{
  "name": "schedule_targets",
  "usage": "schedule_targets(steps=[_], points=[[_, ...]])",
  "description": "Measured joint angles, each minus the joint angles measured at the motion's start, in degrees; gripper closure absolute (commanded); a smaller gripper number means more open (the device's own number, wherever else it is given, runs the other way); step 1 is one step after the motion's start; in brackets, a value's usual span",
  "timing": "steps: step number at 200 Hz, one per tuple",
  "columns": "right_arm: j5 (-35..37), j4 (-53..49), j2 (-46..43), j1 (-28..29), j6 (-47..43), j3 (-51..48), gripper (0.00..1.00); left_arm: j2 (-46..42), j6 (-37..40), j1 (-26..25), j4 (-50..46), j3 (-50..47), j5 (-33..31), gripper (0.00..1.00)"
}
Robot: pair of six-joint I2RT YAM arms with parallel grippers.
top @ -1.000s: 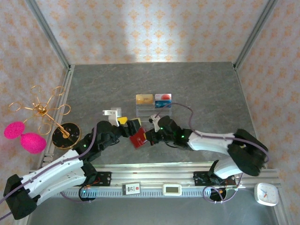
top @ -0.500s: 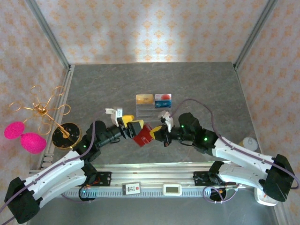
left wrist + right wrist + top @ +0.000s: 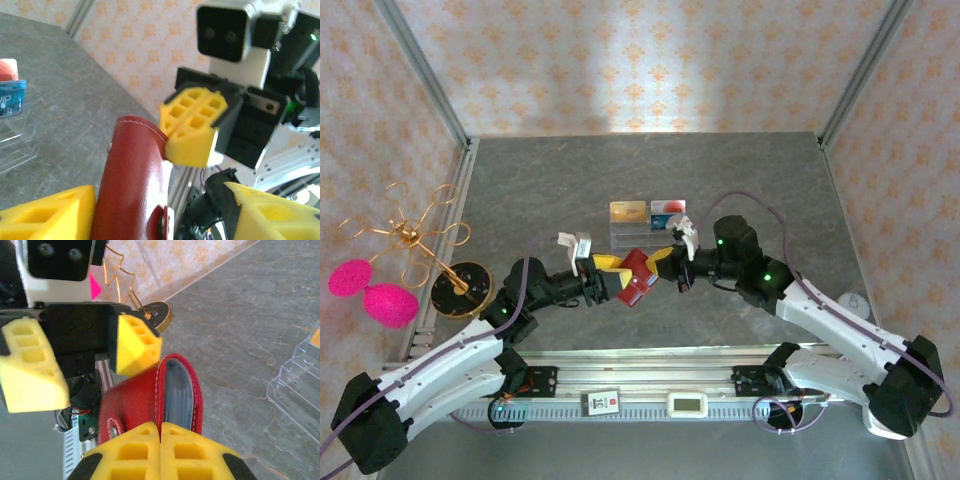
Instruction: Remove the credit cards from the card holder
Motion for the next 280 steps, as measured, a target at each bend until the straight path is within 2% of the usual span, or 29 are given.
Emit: schedule_targets(steps=[12, 58, 75, 88, 109, 164, 210, 218, 234, 241, 263, 280], points=[[-0.44, -1.16, 1.2, -0.61, -0.74, 0.98, 1.0, 0.11, -0.87, 0.26, 1.05, -0.68, 0.61, 0.55], [-0.96, -3.06, 5.31, -1.25, -2.84, 2.99, 1.0, 1.29, -3.08, 0.48, 4.52, -2.36, 1.81, 0.55], [-1.27, -3.06, 5.51, -1.29, -2.89, 3.15, 1.0, 1.49, -3.74, 0.48, 5.51, -2.64, 2.12, 0.58], [-1.53, -3.04, 5.9, -1.36, -2.89, 3.54, 1.0, 1.51, -3.96, 0.48, 5.99, -2.73, 2.27, 0.58], [-1.86, -2.75, 6.71, -1.4, -2.86, 3.91, 1.0, 2.23, -4.13, 0.48, 6.45, -2.73, 2.25, 0.52], [-4.63, -2.47, 6.99, -1.07, -2.62, 3.91, 1.0, 4.39, -3.41, 0.46, 4.74, -2.73, -1.2, 0.52], [-5.38, -1.64, 6.99, -0.57, -1.73, 3.91, 1.0, 5.18, -2.58, 0.2, 3.74, -2.71, -3.19, 0.76], [-4.87, -1.46, 6.99, -0.57, -1.09, 3.91, 0.92, 5.16, -2.51, 0.2, 3.85, -2.71, -3.34, 0.82], [-2.8, -0.37, 6.99, -0.31, 1.51, 3.89, 0.68, 4.87, -3.02, 0.2, 4.24, -2.73, -3.87, 0.94], [-1.53, 0.87, 6.86, -0.33, 3.45, 3.8, 0.61, 4.5, -3.69, 0.2, 4.15, -2.89, -4.39, 0.99], [4.39, 6.43, 5.29, 0.11, 10.14, 2.27, 0.52, 2.36, -5.01, 0.2, 4.15, -3.98, -7.78, 1.0], [11.65, 10.21, 2.54, 2.8, 15.32, -0.81, 0.47, -0.5, -6.6, -0.07, 4.13, -5.53, -12.33, 1.0]])
